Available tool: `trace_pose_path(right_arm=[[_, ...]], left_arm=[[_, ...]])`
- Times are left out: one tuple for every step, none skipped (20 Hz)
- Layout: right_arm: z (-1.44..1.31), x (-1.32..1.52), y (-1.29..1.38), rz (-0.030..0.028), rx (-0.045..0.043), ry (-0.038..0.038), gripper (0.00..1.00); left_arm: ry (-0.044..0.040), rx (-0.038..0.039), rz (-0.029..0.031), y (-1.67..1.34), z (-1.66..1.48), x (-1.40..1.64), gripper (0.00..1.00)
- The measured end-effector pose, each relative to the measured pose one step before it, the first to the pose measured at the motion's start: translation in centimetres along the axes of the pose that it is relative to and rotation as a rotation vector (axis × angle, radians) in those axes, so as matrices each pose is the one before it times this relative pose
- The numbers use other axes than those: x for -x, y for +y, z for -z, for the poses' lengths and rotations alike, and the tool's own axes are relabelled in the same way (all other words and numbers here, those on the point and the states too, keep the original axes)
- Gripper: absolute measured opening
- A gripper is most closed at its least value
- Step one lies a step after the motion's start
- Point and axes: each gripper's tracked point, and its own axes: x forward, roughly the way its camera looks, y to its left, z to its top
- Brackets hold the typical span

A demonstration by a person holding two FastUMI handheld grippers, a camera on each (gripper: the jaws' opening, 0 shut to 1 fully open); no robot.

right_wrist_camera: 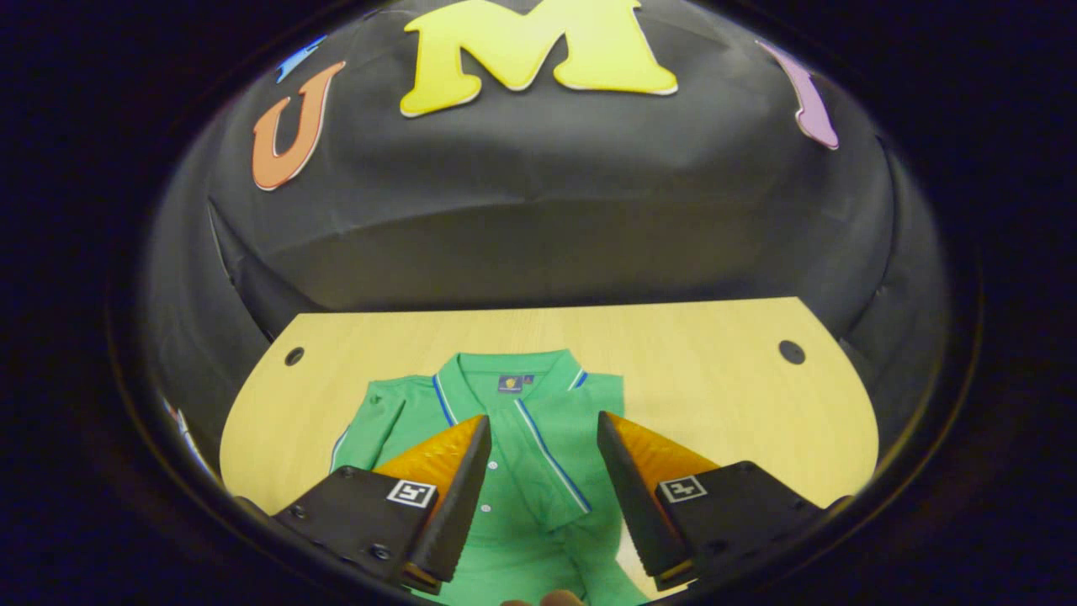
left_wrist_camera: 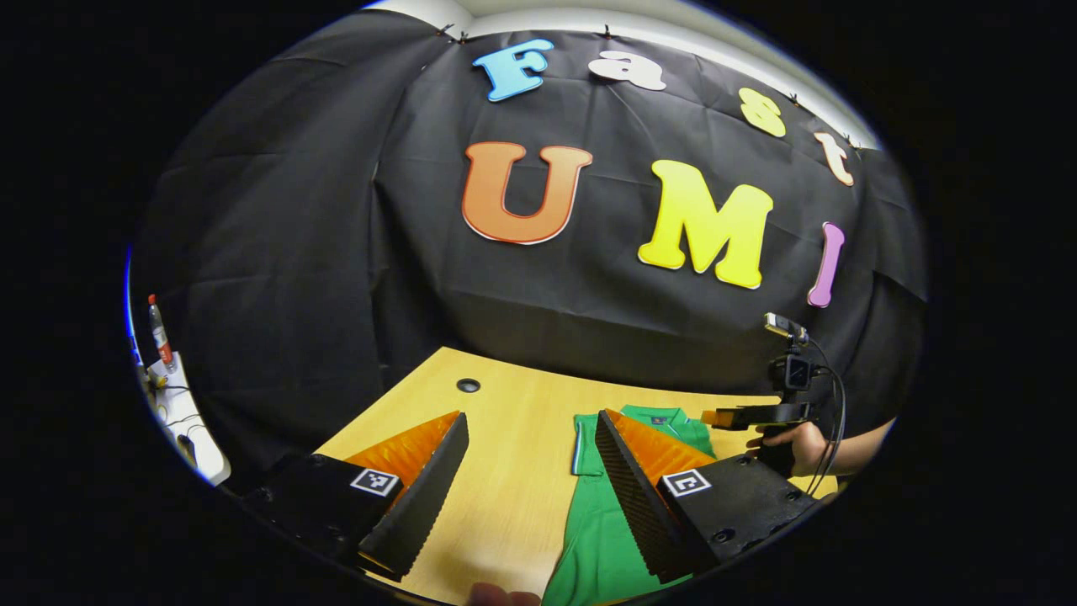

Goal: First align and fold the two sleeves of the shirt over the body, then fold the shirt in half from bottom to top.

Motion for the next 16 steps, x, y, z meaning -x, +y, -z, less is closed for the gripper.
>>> trace_pose_path(right_arm=[[-0.499, 1.359, -0.582, 0.00439, 0.00676, -0.02043, 0.74], [-0.446, 1.438, -0.684, 0.00619, 0.00718, -0.0209, 0.75], [-0.317, 1.445, -0.507, 0.00343, 0.00682, -0.01865, 0.83], [-0.455, 1.499, -0.453, 0.0034, 0.00803, -0.01757, 0.84], [-0.297, 1.451, -0.355, 0.00089, 0.00866, -0.01845, 0.84], [-0.396, 1.367, -0.268, 0.00005, 0.00991, -0.01771, 0.83], [-0.352, 1.501, -0.182, -0.00252, 0.00994, -0.01418, 0.84], [-0.202, 1.451, -0.121, -0.00398, 0.01284, -0.01592, 0.88], [-0.354, 1.433, -0.184, -0.00259, 0.01563, -0.01493, 0.88], [-0.173, 1.499, -0.155, -0.00347, 0.01577, -0.01462, 0.88], [-0.244, 1.399, -0.067, -0.00386, 0.01295, -0.01084, 0.88], [-0.045, 1.238, -0.099, -0.00344, 0.00406, -0.0073, 0.88], [-0.078, 1.191, 0.074, -0.00808, -0.00145, -0.00416, 0.88], [0.0, 1.05, 0.0, -0.00721, -0.00552, -0.00231, 0.85], [-0.06, 0.926, -0.045, -0.00446, -0.00464, -0.00143, 0.85], [0.07, 0.751, -0.252, -0.0023, -0.0019, -0.00092, 0.85]], left_arm=[[-0.00083, 0.00137, 0.02515, -0.358, 0.141, -0.783, 0.97], [0.00513, 0.00214, 0.02118, -0.349, 0.169, -0.778, 0.98], [0.00457, 0.00273, 0.01928, -0.233, 0.087, -0.817, 0.98], [0.00563, 0.00293, 0.01925, -0.256, 0.279, -0.804, 0.98], [0.00669, 0.00322, 0.02177, -0.317, 0.385, -0.978, 0.98], [0.00917, 0.0021, 0.02124, -0.365, 0.311, -0.903, 0.98], [0.00974, -0.00091, 0.0216, -0.304, 0.39, -0.951, 0.98], [0.0142, -0.00495, 0.01659, -0.262, 0.458, -0.915, 0.98], [0.0135, -0.00707, 0.01543, -0.235, 0.427, -0.874, 0.98], [0.01239, -0.00574, 0.01351, -0.238, 0.445, -0.796, 0.98], [0.01175, -0.00274, 0.01479, -0.412, 0.367, -0.906, 0.99], [0.01117, -0.00025, 0.01439, -0.347, 0.409, -0.839, 0.99], [0.00874, 0.00303, 0.0185, -0.464, 0.336, -0.891, 0.99], [0.00785, 0.00592, 0.01679, -0.323, 0.367, -0.943, 0.99], [0.01109, 0.00905, 0.0139, -0.125, 0.489, -1.031, 1.0], [0.0153, 0.0049, 0.00839, -0.022, 0.627, -1.118, 0.99]])
